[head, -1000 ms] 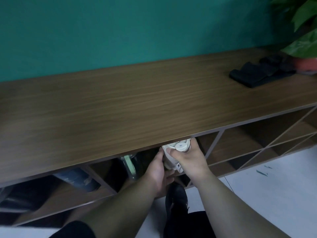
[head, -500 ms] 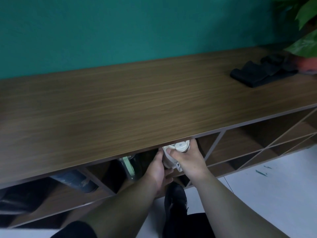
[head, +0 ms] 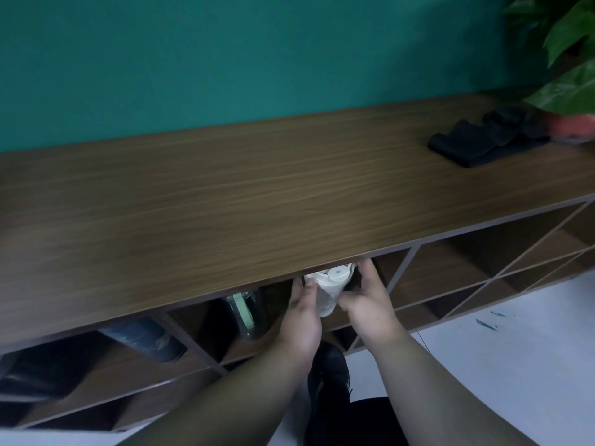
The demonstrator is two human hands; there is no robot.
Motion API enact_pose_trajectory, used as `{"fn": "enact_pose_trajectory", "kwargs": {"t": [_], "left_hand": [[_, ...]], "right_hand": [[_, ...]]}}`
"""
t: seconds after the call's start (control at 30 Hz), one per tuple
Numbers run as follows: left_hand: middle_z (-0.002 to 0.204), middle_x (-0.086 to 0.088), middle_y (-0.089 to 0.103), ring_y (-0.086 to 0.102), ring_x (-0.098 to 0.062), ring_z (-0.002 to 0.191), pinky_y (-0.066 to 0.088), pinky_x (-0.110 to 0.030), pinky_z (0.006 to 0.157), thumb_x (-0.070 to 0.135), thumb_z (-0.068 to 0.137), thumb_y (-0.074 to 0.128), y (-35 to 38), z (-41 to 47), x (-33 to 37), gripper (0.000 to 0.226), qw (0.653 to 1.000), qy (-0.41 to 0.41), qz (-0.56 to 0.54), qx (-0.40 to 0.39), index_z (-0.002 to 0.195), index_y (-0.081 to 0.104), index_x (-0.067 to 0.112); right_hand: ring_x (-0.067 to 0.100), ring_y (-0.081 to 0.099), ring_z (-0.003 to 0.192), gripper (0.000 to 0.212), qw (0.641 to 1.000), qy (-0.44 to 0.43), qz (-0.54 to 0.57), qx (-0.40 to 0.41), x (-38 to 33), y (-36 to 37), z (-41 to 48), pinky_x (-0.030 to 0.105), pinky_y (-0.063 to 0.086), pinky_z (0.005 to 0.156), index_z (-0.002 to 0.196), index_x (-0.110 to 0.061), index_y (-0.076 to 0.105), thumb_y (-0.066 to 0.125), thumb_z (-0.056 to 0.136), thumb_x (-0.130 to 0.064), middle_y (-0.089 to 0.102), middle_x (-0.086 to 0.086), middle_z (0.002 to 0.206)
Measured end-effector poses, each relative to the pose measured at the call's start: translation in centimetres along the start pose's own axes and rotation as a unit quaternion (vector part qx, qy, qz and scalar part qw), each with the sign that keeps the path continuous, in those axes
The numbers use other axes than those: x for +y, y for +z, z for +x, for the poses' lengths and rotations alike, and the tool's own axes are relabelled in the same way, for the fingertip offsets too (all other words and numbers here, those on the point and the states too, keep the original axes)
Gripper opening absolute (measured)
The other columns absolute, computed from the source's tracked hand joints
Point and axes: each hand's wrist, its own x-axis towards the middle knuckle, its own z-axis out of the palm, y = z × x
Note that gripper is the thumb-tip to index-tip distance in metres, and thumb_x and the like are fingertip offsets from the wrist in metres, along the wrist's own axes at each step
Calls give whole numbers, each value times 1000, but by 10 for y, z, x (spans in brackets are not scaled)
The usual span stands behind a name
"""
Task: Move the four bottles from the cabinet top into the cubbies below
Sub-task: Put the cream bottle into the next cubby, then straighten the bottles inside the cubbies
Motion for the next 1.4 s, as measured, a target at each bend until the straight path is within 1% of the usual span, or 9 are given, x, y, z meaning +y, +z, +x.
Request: {"fn": "enact_pose_trajectory", "kwargs": {"t": [0.5, 0.8, 0.87, 0.93, 1.0, 1.07, 1.2, 1.3, 1.4], "left_hand": [[111, 26, 63, 58, 1, 107, 38, -36, 111, 43, 107, 32, -1, 2, 9, 28, 999, -32, 20, -4, 124, 51, 52], [149, 9, 50, 48, -13, 136, 31, -24, 112, 36, 108, 35, -6, -20, 15, 46, 999, -44, 6, -4, 153, 40, 26], [136, 11, 52, 49, -8, 126, 32, -14, 99, 31, 105, 44, -23, -34, 5, 40, 997, -74, 4, 17, 142, 52, 19], [133, 6, 64, 60, -16, 121, 44, -30, 104, 43, 95, 57, -45, -50, -12, 41, 992, -122, -5, 35, 130, 64, 21], [124, -3, 70, 65, -23, 109, 49, -38, 90, 45, 99, 51, -71, -63, -22, 30, 990, -127, -1, 67, 117, 68, 28], [120, -3, 68, 63, -18, 102, 44, -36, 79, 36, 105, 42, -94, -71, -21, 26, 989, -94, -7, 111, 109, 66, 26], [141, -1, 53, 48, -21, 134, 35, -36, 105, 32, 106, 39, -119, -80, 2, 38, 991, -15, -34, 131, 144, 46, 28], [152, 7, 41, 38, -17, 144, 27, -41, 120, 43, 106, 30, -121, -73, 14, 50, 991, 32, -28, 126, 155, 31, 34], [137, 18, 43, 39, -10, 135, 24, -41, 122, 48, 105, 18, -116, -66, 29, 41, 992, 50, -54, 105, 144, 29, 42]], "right_hand": [[-5, 66, 105, 72, 999, 36, 2, 29, 0, 9, -5, 36, 52, 101, 122, -42, 58, 67, 59, -9, 73, -19, 110], [22, 61, 123, 84, 983, 156, -82, 45, -8, 11, -13, 43, 49, 102, 147, -32, 36, 68, 72, -13, 65, -8, 132], [28, 63, 100, 52, 957, 245, -151, 24, -12, 15, -24, 39, 51, 86, 126, -12, 51, 62, 75, -10, 66, 8, 110], [21, 57, 75, 19, 945, 262, -188, -56, -13, 22, -36, 31, 45, 67, 87, -12, 58, 60, 68, -11, 60, 6, 84], [19, 61, 85, 35, 941, 239, -201, -127, -12, 35, -43, 32, 47, 72, 90, -19, 66, 58, 57, -22, 66, 3, 95], [18, 60, 115, 77, 954, 203, -159, -152, -7, 48, -39, 31, 48, 92, 133, -25, 59, 58, 56, -25, 62, 0, 132], [6, 47, 136, 94, 972, 123, -113, -166, -22, 77, -39, 28, 40, 106, 157, -27, 32, 56, 67, -16, 47, -9, 151], [-32, 53, 90, 70, 980, 77, -90, -162, -30, 92, -41, 3, 42, 76, 132, -38, 45, 55, 69, -11, 52, -41, 108], [-29, 55, 78, 67, 984, 68, -82, -141, -31, 102, -40, 9, 43, 70, 121, -41, 49, 51, 60, -14, 61, -32, 98]]}}
